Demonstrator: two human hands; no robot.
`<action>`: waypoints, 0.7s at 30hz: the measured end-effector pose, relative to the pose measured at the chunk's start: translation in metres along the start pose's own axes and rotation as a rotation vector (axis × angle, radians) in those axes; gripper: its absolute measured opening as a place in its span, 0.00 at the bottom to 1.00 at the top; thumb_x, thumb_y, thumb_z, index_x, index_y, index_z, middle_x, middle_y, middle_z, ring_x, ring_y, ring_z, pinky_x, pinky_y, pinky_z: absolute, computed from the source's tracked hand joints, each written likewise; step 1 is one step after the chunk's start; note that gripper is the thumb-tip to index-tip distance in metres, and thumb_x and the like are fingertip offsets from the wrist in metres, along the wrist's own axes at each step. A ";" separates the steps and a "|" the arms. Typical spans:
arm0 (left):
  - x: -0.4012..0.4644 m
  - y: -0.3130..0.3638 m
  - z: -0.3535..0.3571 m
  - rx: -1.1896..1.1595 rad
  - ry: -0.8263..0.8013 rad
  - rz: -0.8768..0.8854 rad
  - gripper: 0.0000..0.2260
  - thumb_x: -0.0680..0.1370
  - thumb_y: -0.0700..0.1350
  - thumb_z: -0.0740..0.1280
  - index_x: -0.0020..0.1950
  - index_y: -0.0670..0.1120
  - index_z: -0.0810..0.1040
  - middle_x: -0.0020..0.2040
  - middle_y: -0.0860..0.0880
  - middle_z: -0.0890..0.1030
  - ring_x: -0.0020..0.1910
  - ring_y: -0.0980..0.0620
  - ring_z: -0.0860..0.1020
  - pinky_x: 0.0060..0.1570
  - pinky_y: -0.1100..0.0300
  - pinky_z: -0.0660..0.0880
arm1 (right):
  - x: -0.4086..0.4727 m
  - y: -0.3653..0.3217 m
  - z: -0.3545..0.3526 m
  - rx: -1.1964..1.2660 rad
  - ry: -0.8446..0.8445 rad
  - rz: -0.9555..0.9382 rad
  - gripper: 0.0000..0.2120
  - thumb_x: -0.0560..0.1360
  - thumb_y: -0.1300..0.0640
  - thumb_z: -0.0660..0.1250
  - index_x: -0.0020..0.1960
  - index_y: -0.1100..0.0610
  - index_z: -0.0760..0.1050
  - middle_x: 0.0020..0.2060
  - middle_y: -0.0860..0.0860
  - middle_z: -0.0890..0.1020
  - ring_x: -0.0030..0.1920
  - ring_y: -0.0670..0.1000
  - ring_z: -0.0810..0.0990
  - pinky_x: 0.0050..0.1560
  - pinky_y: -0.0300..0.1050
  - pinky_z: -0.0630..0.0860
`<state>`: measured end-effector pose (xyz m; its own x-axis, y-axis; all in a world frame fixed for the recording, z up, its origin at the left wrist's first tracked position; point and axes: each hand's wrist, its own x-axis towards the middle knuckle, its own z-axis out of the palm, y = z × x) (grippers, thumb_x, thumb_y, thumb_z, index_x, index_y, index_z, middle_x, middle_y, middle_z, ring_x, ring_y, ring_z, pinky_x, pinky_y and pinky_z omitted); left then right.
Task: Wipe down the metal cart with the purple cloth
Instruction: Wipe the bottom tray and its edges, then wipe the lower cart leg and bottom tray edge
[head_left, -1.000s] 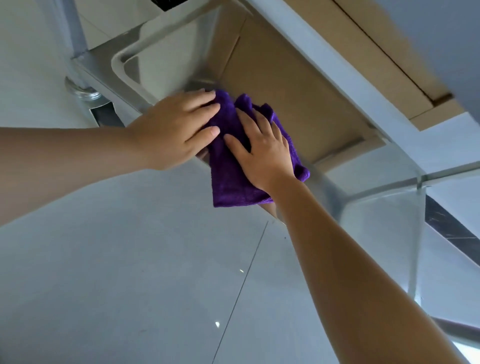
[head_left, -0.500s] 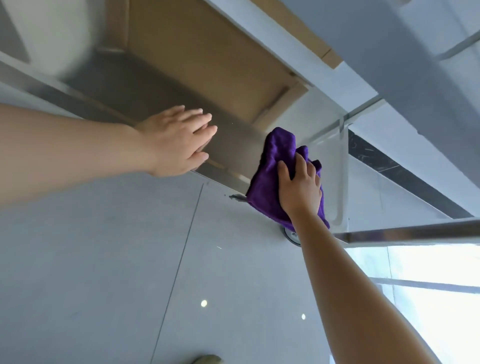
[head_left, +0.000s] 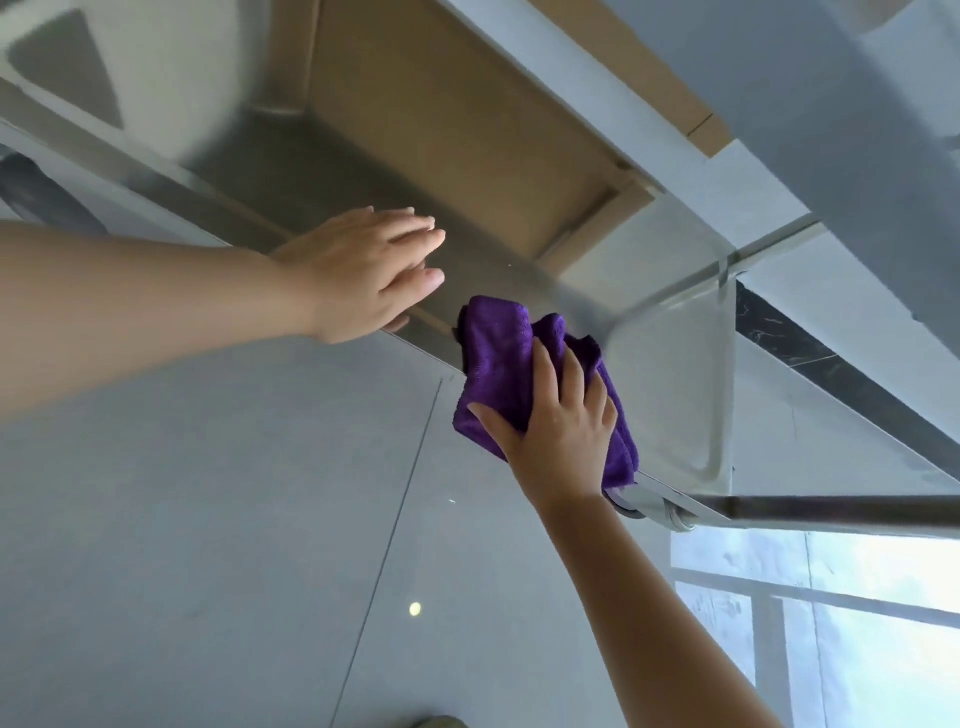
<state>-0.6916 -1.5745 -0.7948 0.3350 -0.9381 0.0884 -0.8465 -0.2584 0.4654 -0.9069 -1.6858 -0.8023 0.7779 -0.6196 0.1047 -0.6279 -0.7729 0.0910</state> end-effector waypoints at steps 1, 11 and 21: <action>-0.005 -0.008 -0.005 -0.039 0.020 -0.020 0.40 0.70 0.63 0.37 0.74 0.42 0.62 0.74 0.45 0.62 0.74 0.49 0.57 0.71 0.54 0.53 | 0.007 -0.011 -0.001 -0.008 0.006 -0.040 0.37 0.69 0.30 0.56 0.65 0.56 0.71 0.58 0.60 0.79 0.54 0.68 0.78 0.50 0.61 0.76; -0.066 -0.103 -0.054 -0.148 0.195 -0.203 0.34 0.75 0.60 0.43 0.73 0.38 0.63 0.73 0.43 0.65 0.73 0.48 0.60 0.70 0.62 0.52 | 0.081 -0.177 -0.007 -0.061 0.104 -0.343 0.38 0.66 0.34 0.69 0.67 0.56 0.71 0.59 0.60 0.78 0.55 0.67 0.78 0.49 0.59 0.77; -0.141 -0.168 -0.085 -0.274 0.443 -0.287 0.27 0.79 0.52 0.50 0.72 0.37 0.63 0.71 0.42 0.66 0.70 0.52 0.61 0.68 0.73 0.52 | 0.134 -0.296 -0.021 0.347 -0.018 -0.487 0.23 0.76 0.48 0.65 0.69 0.52 0.69 0.63 0.52 0.74 0.62 0.58 0.71 0.61 0.55 0.67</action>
<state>-0.5619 -1.3790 -0.8107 0.7257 -0.6383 0.2569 -0.5782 -0.3634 0.7305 -0.6178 -1.5373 -0.7946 0.9764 -0.1825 0.1152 -0.1564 -0.9662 -0.2048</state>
